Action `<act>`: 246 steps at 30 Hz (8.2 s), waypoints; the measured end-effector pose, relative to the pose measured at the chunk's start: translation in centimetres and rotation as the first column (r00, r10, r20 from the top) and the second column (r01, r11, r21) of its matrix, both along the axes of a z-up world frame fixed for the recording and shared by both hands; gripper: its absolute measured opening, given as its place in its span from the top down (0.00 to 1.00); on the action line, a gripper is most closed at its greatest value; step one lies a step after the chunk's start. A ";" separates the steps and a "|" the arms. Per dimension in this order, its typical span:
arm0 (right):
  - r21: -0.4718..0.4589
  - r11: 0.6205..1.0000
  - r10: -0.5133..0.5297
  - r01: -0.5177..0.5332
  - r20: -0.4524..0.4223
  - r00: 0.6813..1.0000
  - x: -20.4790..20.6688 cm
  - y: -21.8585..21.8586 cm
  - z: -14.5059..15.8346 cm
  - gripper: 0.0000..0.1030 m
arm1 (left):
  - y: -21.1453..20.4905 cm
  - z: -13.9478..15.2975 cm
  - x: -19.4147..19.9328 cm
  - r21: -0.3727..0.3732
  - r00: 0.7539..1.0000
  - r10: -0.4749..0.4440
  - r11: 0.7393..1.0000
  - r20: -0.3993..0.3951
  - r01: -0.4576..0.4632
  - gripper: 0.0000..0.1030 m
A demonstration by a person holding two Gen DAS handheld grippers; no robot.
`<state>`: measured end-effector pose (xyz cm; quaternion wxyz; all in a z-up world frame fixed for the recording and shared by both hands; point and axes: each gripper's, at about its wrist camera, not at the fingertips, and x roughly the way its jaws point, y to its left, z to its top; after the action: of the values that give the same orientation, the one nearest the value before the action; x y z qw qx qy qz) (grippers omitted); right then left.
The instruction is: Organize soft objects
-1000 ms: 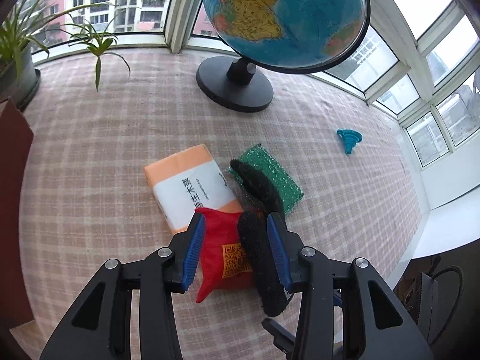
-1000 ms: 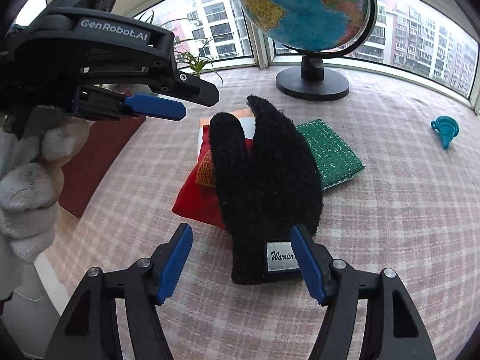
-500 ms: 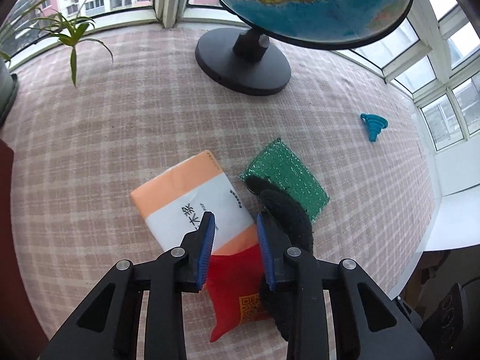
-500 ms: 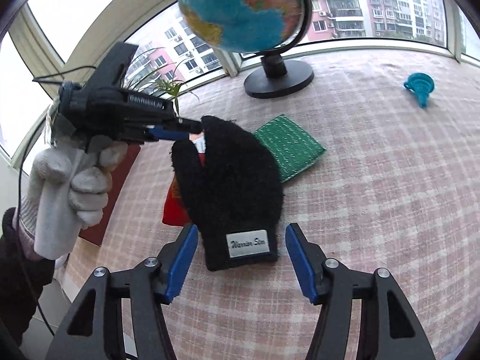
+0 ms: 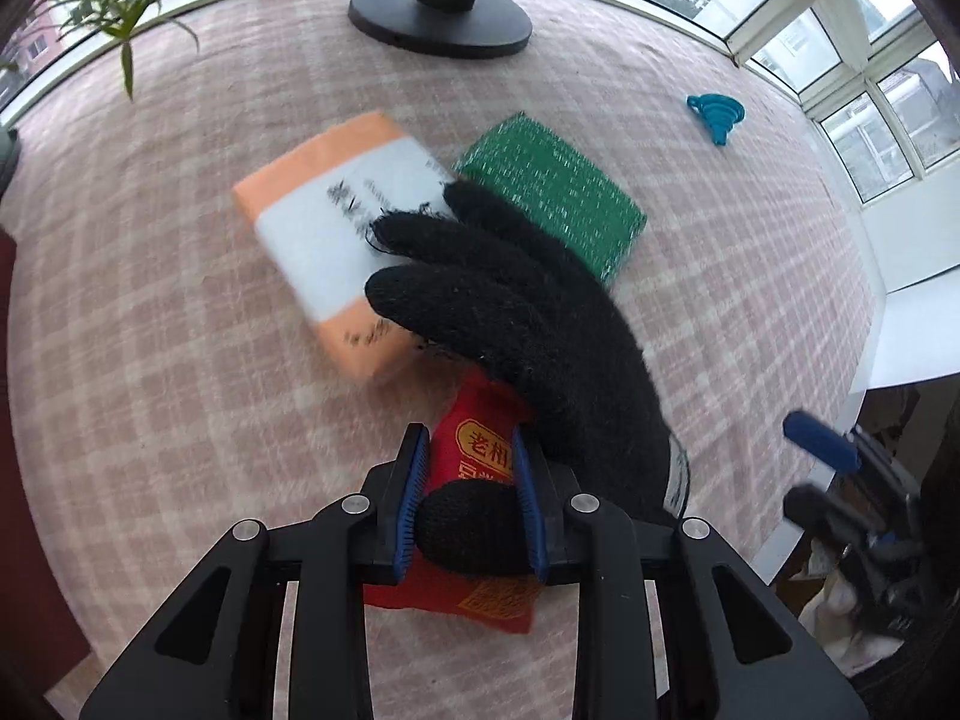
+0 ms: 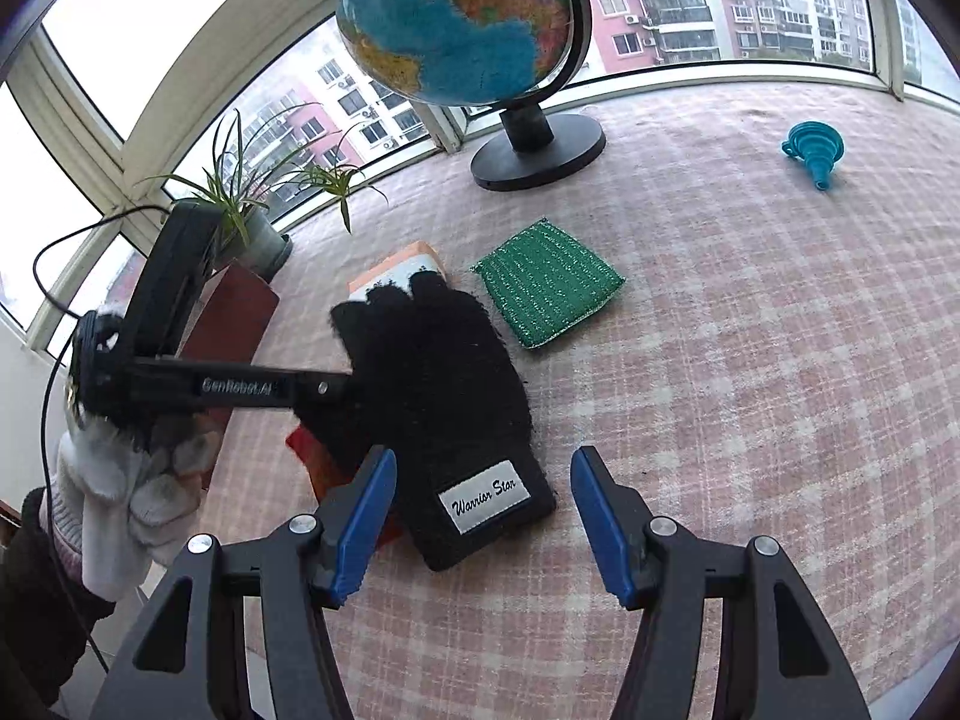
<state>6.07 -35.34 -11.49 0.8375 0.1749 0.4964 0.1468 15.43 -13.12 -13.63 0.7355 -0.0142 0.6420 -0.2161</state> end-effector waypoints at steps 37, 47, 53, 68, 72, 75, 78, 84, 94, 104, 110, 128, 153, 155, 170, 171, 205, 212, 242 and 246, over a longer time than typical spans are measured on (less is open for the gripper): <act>-0.169 0.937 0.298 -0.306 -0.073 0.952 -1.6 6.0 -2.7 0.36 | -0.7 1.8 -0.2 -0.137 0.995 0.102 0.985 -0.022 -0.104 0.53; -0.160 0.934 0.311 -0.318 -0.070 0.948 -1.2 6.8 -3.6 0.36 | -2.7 1.6 1.6 -0.119 0.996 0.081 0.989 -0.038 -0.085 0.75; -0.172 0.933 0.312 -0.317 -0.054 0.948 -0.6 7.4 -3.5 0.36 | -3.3 1.6 2.7 -0.134 0.995 0.082 0.987 -0.058 -0.089 0.79; -0.171 0.950 0.260 -0.263 -0.041 0.965 0.3 5.7 -3.5 0.68 | -4.7 1.8 3.7 -0.137 0.996 0.074 0.987 -0.045 -0.079 0.85; -0.149 0.955 0.257 -0.258 -0.026 0.966 0.2 5.7 -2.8 0.87 | -5.0 2.0 3.7 -0.120 0.998 0.065 0.990 -0.027 -0.067 0.86; -0.150 0.959 0.241 -0.241 -0.017 0.970 0.0 5.5 -2.3 0.89 | -5.0 2.3 3.6 -0.112 0.998 0.059 0.992 -0.013 -0.060 0.86; -0.148 0.963 0.225 -0.224 -0.005 0.974 -0.2 5.0 -1.7 0.90 | -4.8 2.6 3.5 -0.111 0.998 0.062 0.992 -0.003 -0.062 0.89; -0.148 0.970 0.199 -0.191 0.038 0.979 -0.7 3.9 0.6 0.91 | -4.3 4.1 3.0 -0.159 0.997 0.074 0.985 0.020 -0.070 0.90; -0.181 0.968 0.187 -0.176 0.044 0.981 -0.7 3.6 1.4 0.91 | -3.5 5.1 2.4 -0.192 0.998 0.069 0.979 -0.012 -0.070 0.87; -0.166 0.970 0.189 -0.179 0.042 0.981 -0.8 4.1 0.9 0.91 | -0.7 5.3 1.9 -0.215 0.985 0.170 0.961 -0.037 -0.174 0.47; -0.162 0.969 0.196 -0.188 0.037 0.980 -0.8 4.4 0.6 0.91 | -2.1 3.0 2.4 -0.231 0.981 0.170 0.955 -0.089 -0.187 0.49; -0.186 0.968 0.188 -0.170 0.081 0.979 -1.3 5.6 3.2 0.91 | -0.8 6.0 1.8 -0.293 0.979 0.202 0.935 -0.026 -0.201 0.90; -0.223 0.896 0.440 -0.383 0.335 0.833 1.3 27.7 15.0 0.91 | 24.4 18.8 -1.3 -0.277 0.870 0.424 0.893 0.252 -0.355 0.90; -0.232 0.888 0.457 -0.397 0.348 0.819 2.3 30.4 15.5 0.91 | 26.9 19.1 -1.0 -0.268 0.854 0.451 0.883 0.259 -0.385 0.90; -0.184 0.873 0.487 -0.451 0.282 0.827 8.6 44.6 13.5 0.99 | 39.9 16.3 5.3 -0.202 0.814 0.540 0.840 0.217 -0.503 0.90; -0.188 0.873 0.487 -0.450 0.277 0.829 8.9 45.2 13.2 0.99 | 40.2 16.0 5.7 -0.190 0.813 0.539 0.842 0.222 -0.506 0.90; -0.042 0.988 0.154 -0.148 0.237 0.959 4.6 25.7 9.1 0.50 | 30.0 11.2 -4.2 -0.073 0.901 0.306 0.952 0.307 -0.298 0.71; -0.002 1.000 0.030 -0.031 0.215 0.976 2.2 15.3 7.6 0.26 | 24.6 9.0 -6.9 -0.104 0.912 0.310 0.951 0.270 -0.292 0.68; 0.131 0.990 0.061 -0.052 -0.064 0.996 3.6 -3.4 -2.1 0.26 | 4.8 1.6 -5.8 -0.099 0.962 0.252 0.965 0.100 -0.243 0.49; 0.173 0.979 0.128 -0.107 -0.117 0.985 3.6 -0.7 -4.1 0.26 | 4.8 -0.5 -5.6 -0.105 0.980 0.198 0.975 0.022 -0.194 0.49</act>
<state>9.63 -36.08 -15.59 0.7763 0.2236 0.5445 0.2255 9.81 -8.27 -14.12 0.7618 -0.1118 0.6136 -0.1754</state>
